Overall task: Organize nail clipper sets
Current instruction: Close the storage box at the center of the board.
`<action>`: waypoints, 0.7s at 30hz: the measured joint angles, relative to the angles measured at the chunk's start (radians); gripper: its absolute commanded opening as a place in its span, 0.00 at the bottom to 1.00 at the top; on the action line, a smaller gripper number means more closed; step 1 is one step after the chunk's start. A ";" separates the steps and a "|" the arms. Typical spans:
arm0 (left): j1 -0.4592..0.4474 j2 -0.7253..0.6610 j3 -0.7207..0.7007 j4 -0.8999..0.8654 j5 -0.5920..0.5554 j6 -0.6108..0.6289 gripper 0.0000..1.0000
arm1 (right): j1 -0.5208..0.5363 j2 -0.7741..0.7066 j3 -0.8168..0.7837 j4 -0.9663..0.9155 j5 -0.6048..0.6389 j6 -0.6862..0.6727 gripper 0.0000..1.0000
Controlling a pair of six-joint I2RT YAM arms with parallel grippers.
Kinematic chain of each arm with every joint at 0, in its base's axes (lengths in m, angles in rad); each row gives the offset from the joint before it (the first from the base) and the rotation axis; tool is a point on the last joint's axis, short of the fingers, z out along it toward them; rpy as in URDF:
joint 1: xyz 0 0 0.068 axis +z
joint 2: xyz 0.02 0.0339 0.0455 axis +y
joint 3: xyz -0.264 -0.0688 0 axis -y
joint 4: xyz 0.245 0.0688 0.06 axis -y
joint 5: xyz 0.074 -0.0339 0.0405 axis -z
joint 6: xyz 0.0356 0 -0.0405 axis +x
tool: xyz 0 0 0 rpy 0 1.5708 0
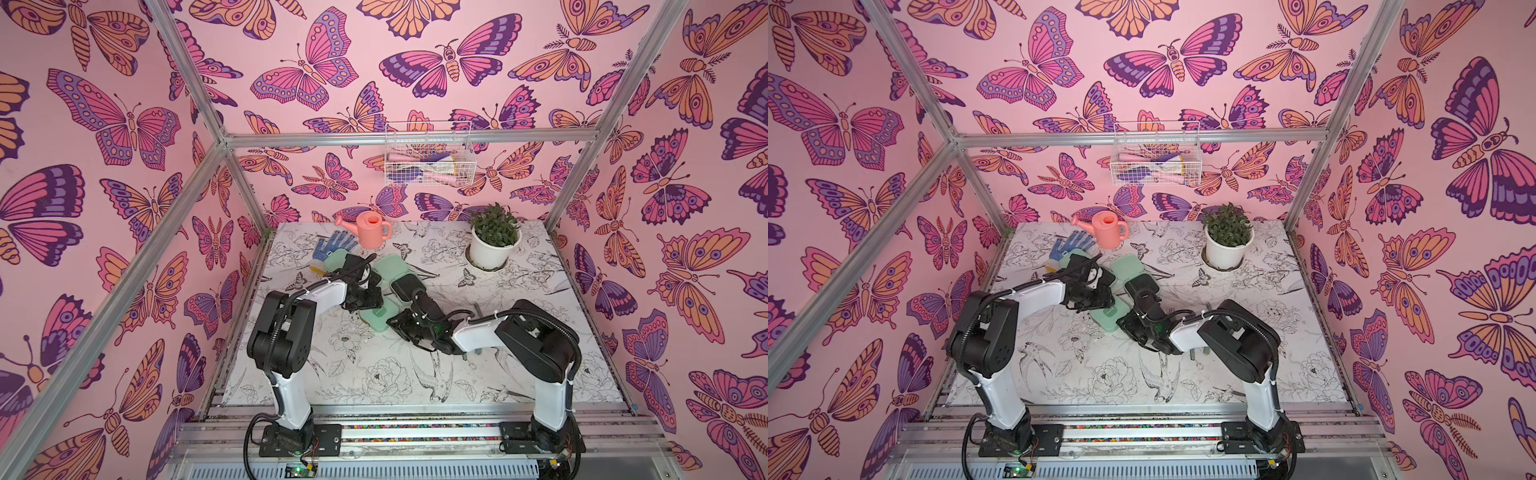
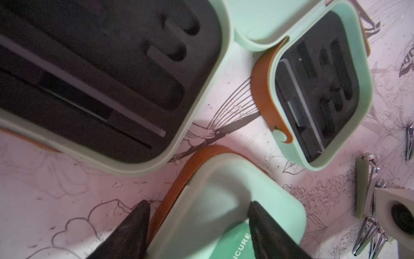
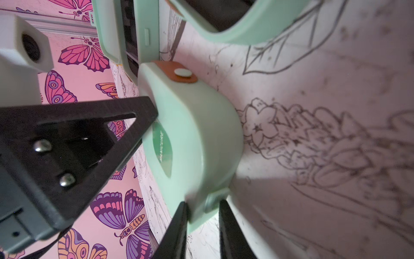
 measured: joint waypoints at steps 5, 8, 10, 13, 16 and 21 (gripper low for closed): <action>0.006 -0.015 -0.044 0.067 0.014 -0.001 0.67 | -0.005 0.002 0.002 -0.001 -0.010 -0.001 0.24; 0.006 -0.023 -0.067 0.100 0.015 -0.002 0.67 | -0.008 0.002 0.004 -0.002 -0.021 -0.001 0.24; 0.005 -0.026 -0.079 0.120 0.015 -0.004 0.67 | -0.010 0.003 0.006 -0.004 -0.028 -0.001 0.23; 0.003 -0.030 -0.092 0.144 0.014 -0.006 0.67 | -0.017 0.008 0.010 -0.005 -0.045 -0.004 0.22; 0.000 -0.034 -0.103 0.164 0.010 -0.010 0.66 | -0.026 0.010 0.014 -0.009 -0.068 -0.011 0.22; -0.008 -0.038 -0.120 0.201 -0.005 -0.014 0.66 | -0.040 0.016 0.019 -0.013 -0.113 -0.031 0.24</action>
